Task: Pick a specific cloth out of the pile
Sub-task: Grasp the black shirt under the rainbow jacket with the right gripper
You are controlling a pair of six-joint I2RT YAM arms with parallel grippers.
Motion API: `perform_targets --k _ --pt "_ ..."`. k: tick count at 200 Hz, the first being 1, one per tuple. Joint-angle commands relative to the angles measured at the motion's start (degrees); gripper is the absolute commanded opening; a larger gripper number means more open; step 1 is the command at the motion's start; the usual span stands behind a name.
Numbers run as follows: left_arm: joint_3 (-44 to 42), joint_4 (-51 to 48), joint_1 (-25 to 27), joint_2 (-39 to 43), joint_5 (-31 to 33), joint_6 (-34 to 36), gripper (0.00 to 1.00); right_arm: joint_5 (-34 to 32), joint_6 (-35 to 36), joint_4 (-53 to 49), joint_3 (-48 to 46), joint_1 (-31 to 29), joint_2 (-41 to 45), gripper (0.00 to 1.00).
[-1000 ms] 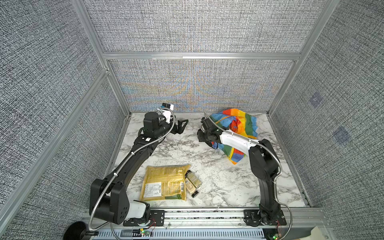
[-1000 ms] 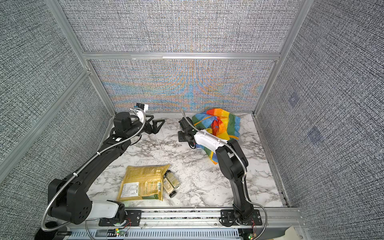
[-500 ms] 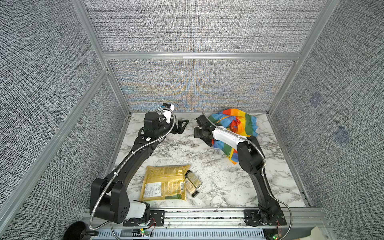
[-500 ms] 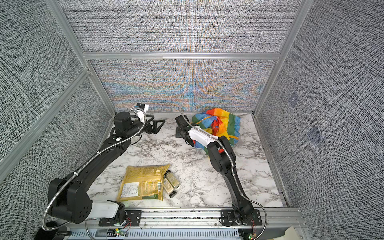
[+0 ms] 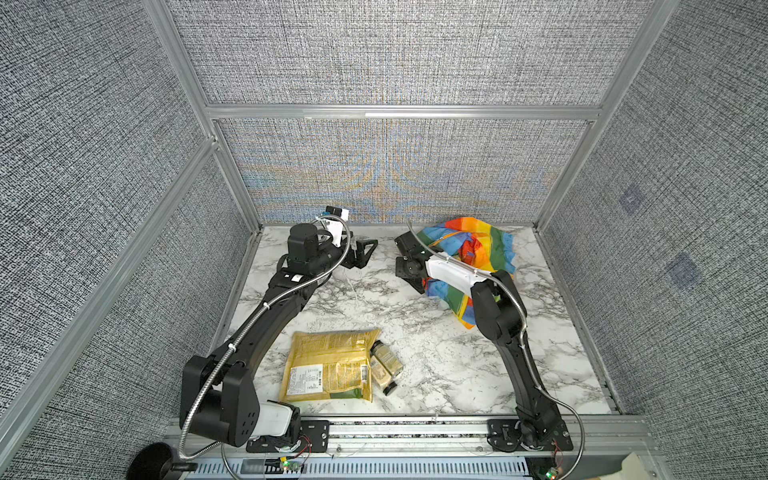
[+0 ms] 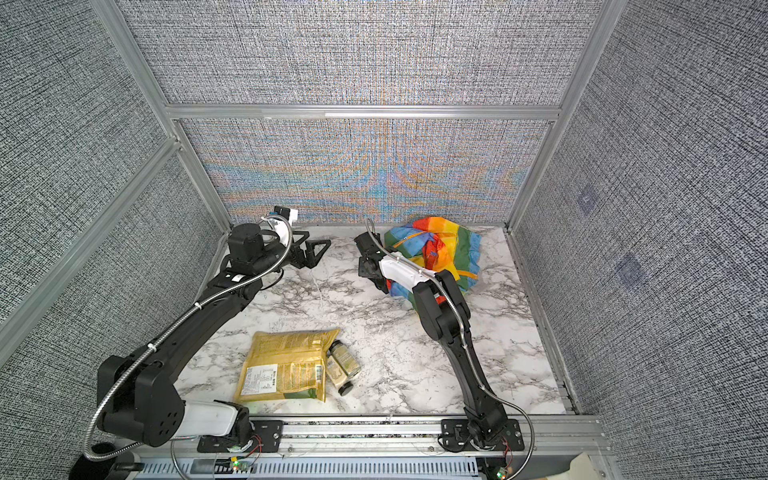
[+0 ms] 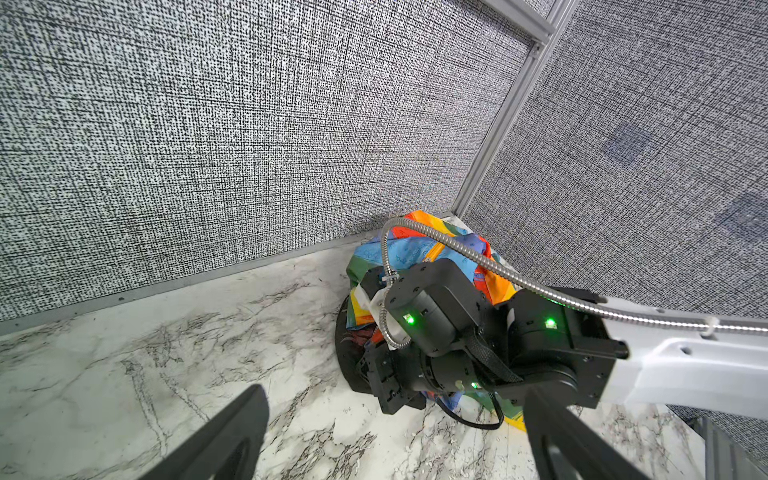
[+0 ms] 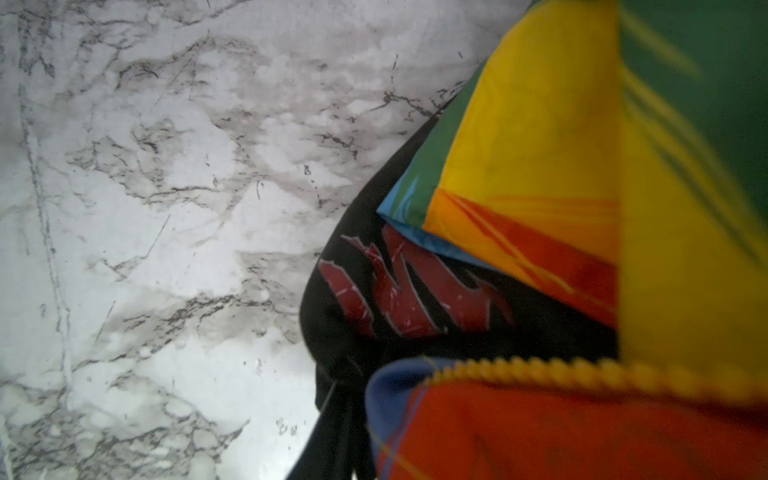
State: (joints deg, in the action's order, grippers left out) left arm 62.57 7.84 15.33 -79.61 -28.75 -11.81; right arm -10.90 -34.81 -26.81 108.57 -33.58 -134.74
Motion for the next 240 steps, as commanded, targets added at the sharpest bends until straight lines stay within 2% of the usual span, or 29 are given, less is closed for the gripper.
perform_targets --k 1,40,63,93,143,240 --pt "0.7 1.0 0.0 0.1 -0.7 -0.1 0.99 -0.5 0.9 3.1 -3.0 -0.5 4.2 0.17" --pt "0.5 1.4 0.0 0.1 -0.9 -0.2 0.99 -1.0 0.8 7.0 -11.3 -1.0 13.3 0.13" --pt "0.5 1.4 0.0 0.2 -1.1 -0.2 0.99 2.1 2.5 8.3 -13.9 -1.1 17.2 0.11" --pt "0.5 1.5 0.0 0.3 -1.1 -0.1 0.99 4.4 4.6 8.1 -14.6 -1.8 20.9 0.09" --pt "0.2 1.7 0.0 0.5 -1.2 0.1 0.99 4.0 4.8 7.8 -15.8 -1.8 27.3 0.09" --pt "-0.3 2.8 0.0 0.4 -2.3 0.0 0.99 9.2 2.3 11.2 -19.2 0.9 36.6 0.08"
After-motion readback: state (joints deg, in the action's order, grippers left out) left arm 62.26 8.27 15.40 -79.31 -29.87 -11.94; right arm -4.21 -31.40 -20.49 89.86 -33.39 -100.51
